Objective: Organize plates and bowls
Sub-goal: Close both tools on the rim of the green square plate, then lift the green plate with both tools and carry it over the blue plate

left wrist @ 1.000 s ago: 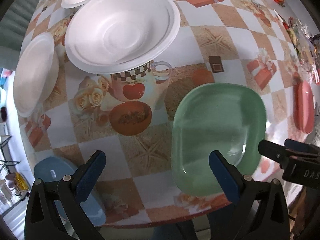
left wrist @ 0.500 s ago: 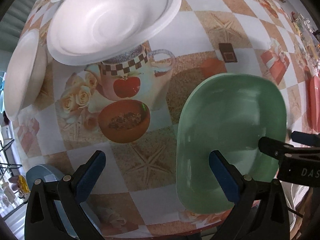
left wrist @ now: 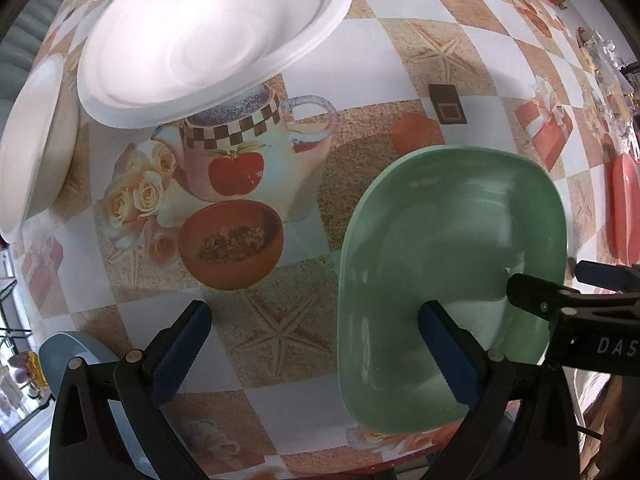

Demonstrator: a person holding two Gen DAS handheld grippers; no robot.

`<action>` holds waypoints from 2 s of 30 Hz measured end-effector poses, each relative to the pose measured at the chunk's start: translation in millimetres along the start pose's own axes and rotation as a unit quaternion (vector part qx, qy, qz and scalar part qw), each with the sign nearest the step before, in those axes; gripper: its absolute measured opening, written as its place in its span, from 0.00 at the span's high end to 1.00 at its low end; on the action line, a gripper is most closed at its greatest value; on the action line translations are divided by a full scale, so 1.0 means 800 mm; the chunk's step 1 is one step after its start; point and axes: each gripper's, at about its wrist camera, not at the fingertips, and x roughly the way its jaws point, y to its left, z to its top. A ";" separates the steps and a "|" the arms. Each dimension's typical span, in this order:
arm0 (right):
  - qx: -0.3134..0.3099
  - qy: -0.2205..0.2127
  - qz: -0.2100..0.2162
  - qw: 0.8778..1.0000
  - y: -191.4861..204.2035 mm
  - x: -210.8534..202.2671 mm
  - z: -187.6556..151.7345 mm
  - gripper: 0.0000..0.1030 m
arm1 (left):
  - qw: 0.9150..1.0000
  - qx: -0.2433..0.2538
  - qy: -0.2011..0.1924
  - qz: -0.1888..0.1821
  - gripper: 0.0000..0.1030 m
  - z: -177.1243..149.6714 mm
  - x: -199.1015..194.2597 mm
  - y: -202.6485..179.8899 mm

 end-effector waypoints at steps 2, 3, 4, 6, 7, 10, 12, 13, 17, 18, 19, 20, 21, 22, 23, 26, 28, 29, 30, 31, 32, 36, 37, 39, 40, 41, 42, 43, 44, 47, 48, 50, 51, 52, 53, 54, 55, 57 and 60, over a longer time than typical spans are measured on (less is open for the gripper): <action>0.000 0.003 0.001 1.000 0.001 0.000 0.003 0.00 | 1.000 0.000 0.002 0.001 0.00 0.001 -0.002 0.003; 0.005 0.003 0.003 1.000 0.002 -0.001 0.004 0.00 | 1.000 0.001 0.008 0.001 0.00 0.003 0.000 0.003; 0.013 0.004 0.009 1.000 0.000 -0.001 0.004 0.00 | 1.000 0.001 0.014 0.000 0.00 0.006 0.002 0.006; 0.027 0.006 0.023 0.999 -0.005 -0.001 0.003 0.01 | 1.000 -0.002 0.024 0.000 0.00 0.013 0.003 0.008; 0.029 0.003 0.024 0.999 -0.005 -0.003 0.001 0.06 | 1.000 0.000 0.023 0.003 0.00 0.014 0.001 0.007; 0.016 -0.009 0.014 1.000 -0.002 -0.011 -0.003 0.25 | 1.000 0.018 0.010 0.013 0.06 0.018 -0.001 0.000; -0.001 -0.017 0.010 1.000 0.003 -0.014 -0.006 0.32 | 1.000 0.023 0.006 0.003 0.14 0.021 -0.009 -0.006; -0.011 -0.024 0.013 1.000 0.007 -0.017 -0.009 0.39 | 1.000 0.021 0.006 -0.003 0.18 0.023 -0.009 -0.007; -0.044 -0.024 0.035 0.998 0.030 -0.020 -0.015 0.75 | 1.000 0.023 -0.001 -0.006 0.31 0.028 -0.015 -0.015; -0.052 -0.021 0.033 0.998 0.038 -0.019 -0.016 0.78 | 1.000 0.028 -0.005 -0.007 0.39 0.027 -0.017 -0.017; -0.061 -0.020 0.031 0.997 0.046 -0.018 -0.018 0.78 | 0.999 0.034 -0.008 -0.009 0.50 0.025 -0.020 -0.019; -0.072 -0.020 0.027 0.997 0.055 -0.018 -0.019 0.78 | 0.999 0.042 -0.011 -0.012 0.57 0.023 -0.023 -0.023; -0.084 -0.019 0.014 0.996 0.064 -0.017 -0.021 0.78 | 0.999 0.043 -0.012 -0.012 0.62 0.020 -0.024 -0.023; -0.092 -0.020 0.009 0.996 0.070 -0.017 -0.024 0.78 | 0.999 0.040 -0.010 -0.009 0.62 0.018 -0.023 -0.020; -0.099 -0.017 0.010 0.995 0.075 -0.016 -0.025 0.78 | 0.999 0.030 -0.011 -0.012 0.62 0.015 -0.023 -0.015; -0.115 -0.009 0.018 0.993 0.095 -0.013 -0.031 0.78 | 1.000 0.012 -0.011 -0.016 0.63 0.002 -0.021 0.005; -0.130 -0.005 0.017 0.991 0.117 -0.013 -0.035 0.78 | 1.000 0.000 -0.007 -0.016 0.63 -0.010 -0.020 0.021; -0.141 -0.002 0.017 0.990 0.130 -0.012 -0.037 0.78 | 1.000 -0.008 -0.005 -0.016 0.63 -0.018 -0.020 0.030; -0.149 0.000 0.017 0.989 0.140 -0.011 -0.040 0.78 | 1.000 -0.017 -0.003 -0.016 0.63 -0.023 -0.019 0.038; -0.157 0.002 0.016 0.987 0.150 -0.010 -0.042 0.78 | 1.000 -0.026 -0.002 -0.015 0.63 -0.028 -0.019 0.046; -0.164 0.004 0.016 0.986 0.158 -0.009 -0.042 0.78 | 0.999 -0.034 -0.002 -0.015 0.63 -0.032 -0.018 0.055; -0.182 0.010 0.020 0.983 0.195 -0.006 -0.051 0.78 | 0.998 -0.064 -0.004 -0.012 0.63 -0.046 -0.018 0.090; -0.184 0.010 0.020 0.983 0.205 -0.005 -0.052 0.78 | 0.998 -0.068 -0.006 -0.012 0.63 -0.048 -0.018 0.099; -0.186 0.012 0.021 0.982 0.219 -0.005 -0.048 0.78 | 0.997 -0.072 -0.009 -0.011 0.63 -0.049 -0.018 0.108; -0.187 0.012 0.021 0.982 0.224 -0.004 -0.047 0.78 | 0.997 -0.071 -0.011 -0.009 0.63 -0.049 -0.018 0.113; -0.189 0.011 0.020 0.982 0.222 -0.006 -0.045 0.78 | 0.997 -0.070 -0.012 -0.008 0.63 -0.049 -0.018 0.117; -0.190 0.010 0.018 0.981 0.224 -0.006 -0.042 0.78 | 0.998 -0.069 -0.012 -0.008 0.63 -0.054 -0.020 0.115; -0.190 0.009 0.016 0.982 0.229 -0.007 -0.044 0.78 | 0.998 -0.068 -0.013 -0.009 0.63 -0.054 -0.021 0.118; -0.187 0.009 0.016 0.982 0.230 -0.007 -0.043 0.78 | 0.998 -0.068 -0.014 -0.010 0.63 -0.053 -0.020 0.119; -0.172 0.012 0.025 0.985 0.219 -0.006 -0.056 0.78 | 0.998 -0.068 -0.015 -0.004 0.62 -0.046 -0.021 0.122; -0.170 0.012 0.028 0.985 0.196 -0.006 -0.057 0.78 | 0.998 -0.068 -0.015 -0.004 0.62 -0.047 -0.021 0.124; -0.168 0.012 0.027 0.985 0.196 -0.006 -0.056 0.78 | 0.997 -0.069 -0.017 -0.006 0.62 -0.051 -0.022 0.116; -0.167 0.012 0.027 0.986 0.193 -0.006 -0.054 0.78 | 0.998 -0.068 -0.017 -0.007 0.62 -0.058 -0.024 0.122; -0.166 0.014 0.027 0.986 0.185 -0.007 -0.049 0.78 | 0.997 -0.069 -0.017 -0.006 0.62 -0.069 -0.026 0.130; -0.163 0.016 0.028 0.986 0.185 -0.007 -0.049 0.78 | 0.998 -0.068 -0.016 -0.006 0.63 -0.081 -0.032 0.128; -0.160 0.019 0.029 0.987 0.185 -0.007 -0.048 0.78 | 0.998 -0.066 -0.015 -0.005 0.63 -0.080 -0.032 0.127; -0.159 0.020 0.029 0.987 0.177 -0.004 -0.043 0.78 | 0.998 -0.065 -0.016 -0.003 0.62 -0.079 -0.032 0.125; -0.158 0.021 0.028 0.987 0.173 -0.003 -0.041 0.78 | 0.998 -0.061 -0.019 -0.002 0.63 -0.079 -0.033 0.122; -0.158 0.018 0.027 0.987 0.172 -0.011 -0.040 0.78 | 0.998 -0.057 -0.022 -0.004 0.62 -0.077 -0.038 0.119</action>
